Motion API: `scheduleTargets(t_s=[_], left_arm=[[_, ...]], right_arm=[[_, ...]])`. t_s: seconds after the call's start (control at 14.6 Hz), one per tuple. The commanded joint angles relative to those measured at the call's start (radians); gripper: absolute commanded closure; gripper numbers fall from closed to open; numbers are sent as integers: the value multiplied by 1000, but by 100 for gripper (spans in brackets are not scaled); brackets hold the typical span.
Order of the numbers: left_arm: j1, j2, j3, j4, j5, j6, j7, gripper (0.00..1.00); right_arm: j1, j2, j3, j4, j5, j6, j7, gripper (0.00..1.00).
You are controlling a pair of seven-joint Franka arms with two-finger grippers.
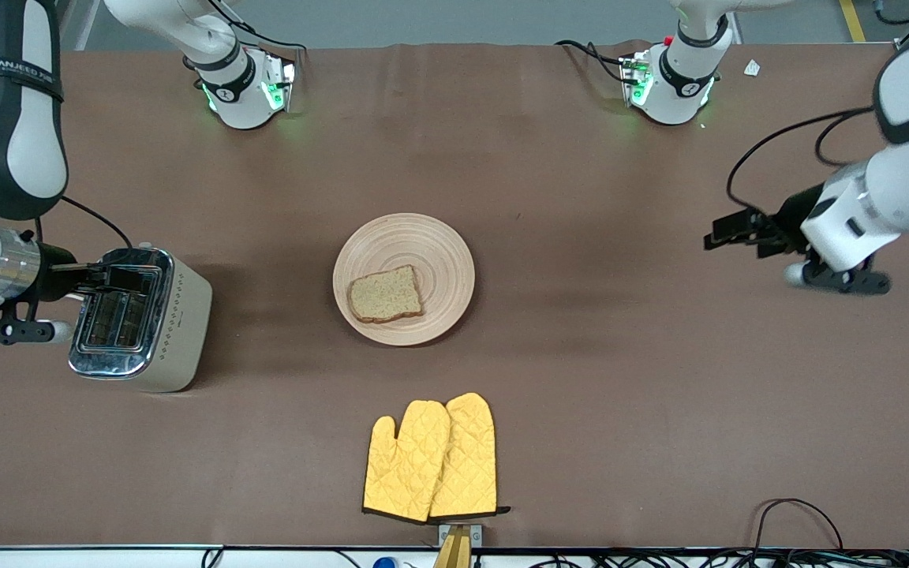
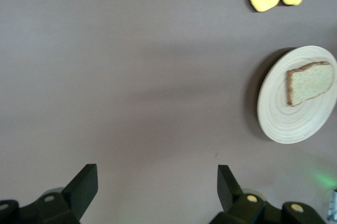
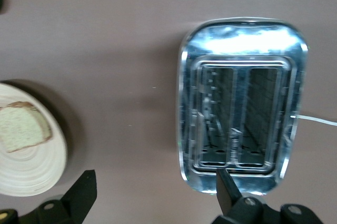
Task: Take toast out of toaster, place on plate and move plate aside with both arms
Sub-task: 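Withdraw the right gripper while the left gripper reaches the plate rim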
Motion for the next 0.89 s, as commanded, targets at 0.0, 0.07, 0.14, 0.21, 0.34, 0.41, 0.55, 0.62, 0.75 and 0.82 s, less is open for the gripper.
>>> scheduleTargets(t_s=[0.0,0.07,0.14,0.21,0.34,0.41,0.55,0.62,0.75,0.82], left_arm=[[-3,83,-15,-31,-108,101,105,0],[-4,119,-38,-42,-142,150,154,0],[-3,152,-64,-54,-165,194,191,0],[-3,185,-91,-71,-196,248,217,0],[-1,256,-153,-99,-295,351,265,0],[-1,297,-187,-99,-371,398,298,0],[-9,365,-227,-97,-481,455,337,4],[-11,403,-248,-97,-516,478,371,9],[-11,484,-286,-97,-609,507,488,20],[-11,514,-291,-97,-665,514,563,24]], right_arm=[[-21,5,-35,9,-52,-3,-1,0],[-55,5,-35,17,-54,-3,-9,0],[-89,5,-35,24,-54,-3,-36,0],[-110,5,-35,26,-54,-2,-67,0],[-140,5,-35,27,-52,4,-95,0],[-138,5,-35,26,-48,4,-92,0],[-123,5,-21,29,-38,-2,-93,0],[-103,5,2,31,-38,1,-93,0],[-74,5,66,31,-34,7,-95,0],[-60,5,101,31,-22,9,-95,0]])
